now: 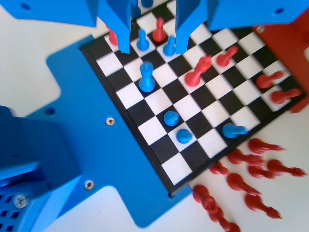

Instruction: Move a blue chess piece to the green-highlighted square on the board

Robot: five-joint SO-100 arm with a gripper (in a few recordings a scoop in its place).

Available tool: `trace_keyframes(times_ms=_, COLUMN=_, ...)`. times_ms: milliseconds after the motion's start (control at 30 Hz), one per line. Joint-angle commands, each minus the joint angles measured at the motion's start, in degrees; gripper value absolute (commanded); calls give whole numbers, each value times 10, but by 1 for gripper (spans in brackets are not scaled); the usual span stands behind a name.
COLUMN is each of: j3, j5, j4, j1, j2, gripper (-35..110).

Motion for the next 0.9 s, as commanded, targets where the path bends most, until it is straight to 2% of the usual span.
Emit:
trace_keyframes(times_ms=0, j3=13, j5=-5, j4=-33, j1=-12, j2=-5, gripper=15)
trace_keyframes(times_ms=867, j3=54, j5=24, j4=-156, j1=-46, j2=-105, gripper=16)
